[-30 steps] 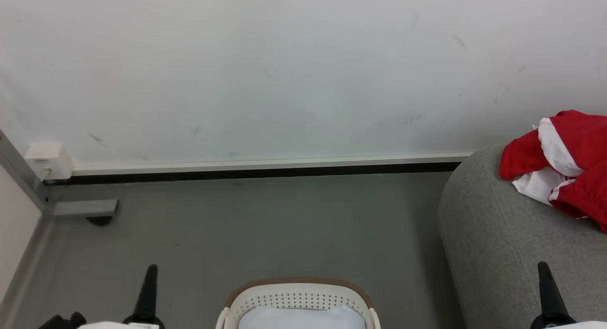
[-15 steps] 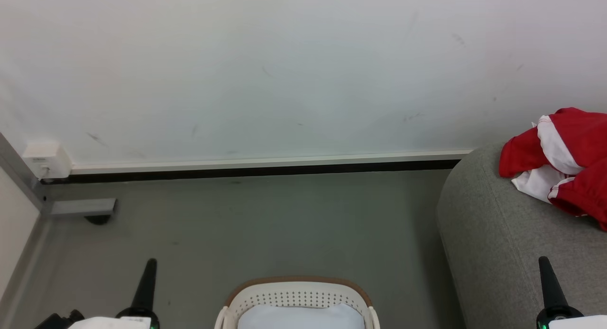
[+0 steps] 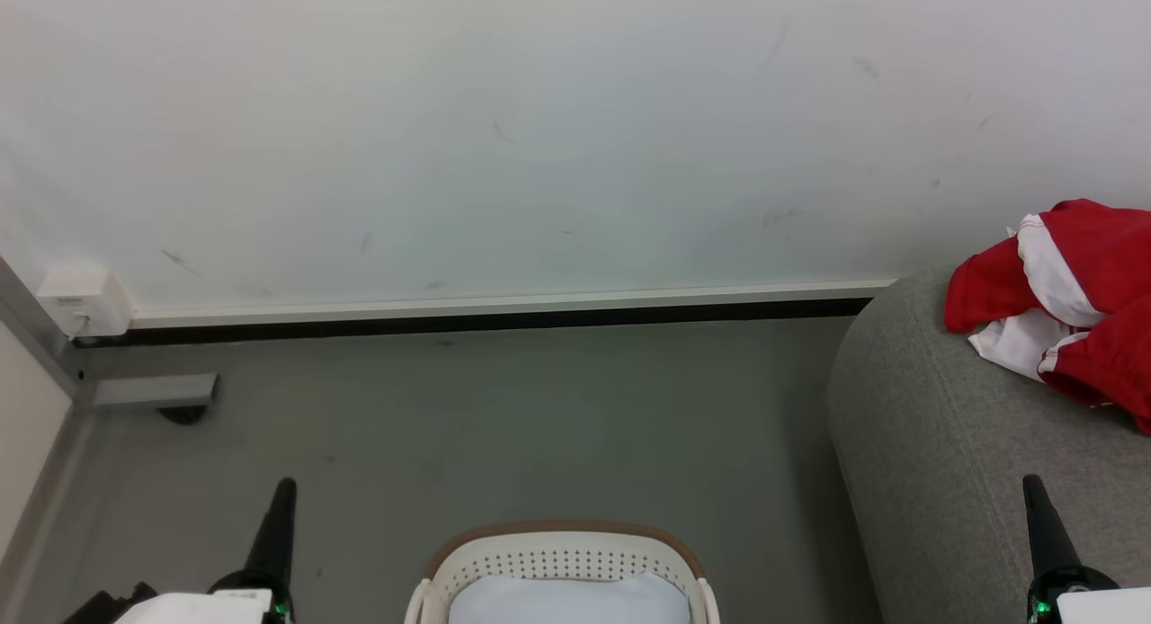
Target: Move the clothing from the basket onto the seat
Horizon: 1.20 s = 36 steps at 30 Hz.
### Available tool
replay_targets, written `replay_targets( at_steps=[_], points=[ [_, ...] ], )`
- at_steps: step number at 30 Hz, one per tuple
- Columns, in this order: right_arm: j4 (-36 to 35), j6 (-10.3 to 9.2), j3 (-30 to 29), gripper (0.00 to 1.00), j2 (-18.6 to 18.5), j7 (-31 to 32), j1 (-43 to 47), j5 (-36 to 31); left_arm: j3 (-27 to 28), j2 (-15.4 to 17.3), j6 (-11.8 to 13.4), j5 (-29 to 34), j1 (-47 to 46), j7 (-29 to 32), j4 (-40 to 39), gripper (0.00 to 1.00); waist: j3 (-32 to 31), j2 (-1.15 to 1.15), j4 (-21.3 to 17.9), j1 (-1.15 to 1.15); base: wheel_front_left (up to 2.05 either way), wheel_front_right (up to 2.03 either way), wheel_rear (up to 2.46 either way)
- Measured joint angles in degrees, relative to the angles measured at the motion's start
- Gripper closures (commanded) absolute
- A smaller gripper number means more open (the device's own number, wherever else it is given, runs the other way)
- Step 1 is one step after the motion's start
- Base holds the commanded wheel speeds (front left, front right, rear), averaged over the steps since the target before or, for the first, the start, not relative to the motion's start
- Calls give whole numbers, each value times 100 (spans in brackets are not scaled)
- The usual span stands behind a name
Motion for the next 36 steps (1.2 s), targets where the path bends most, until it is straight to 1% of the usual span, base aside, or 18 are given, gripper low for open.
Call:
replay_targets(
  at_steps=[27, 28, 36],
  points=[
    [40, -2, -63, 100, -2, 302, -215, 1157, 104, -15, -1, -1073, -157, 296, 12, 100, 69, 0, -38, 0, 0, 0, 0],
    [43, -2, -68, 100, -2, 316, -225, 1299, 113, -18, -1, -1155, -172, 316, 13, 100, 76, 0, -42, 0, 0, 0, 0],
    [44, -2, -71, 100, -2, 334, -229, 1321, 114, -18, -1, -1169, -177, 319, 13, 100, 77, 0, -42, 0, 0, 0, 0]
  ],
)
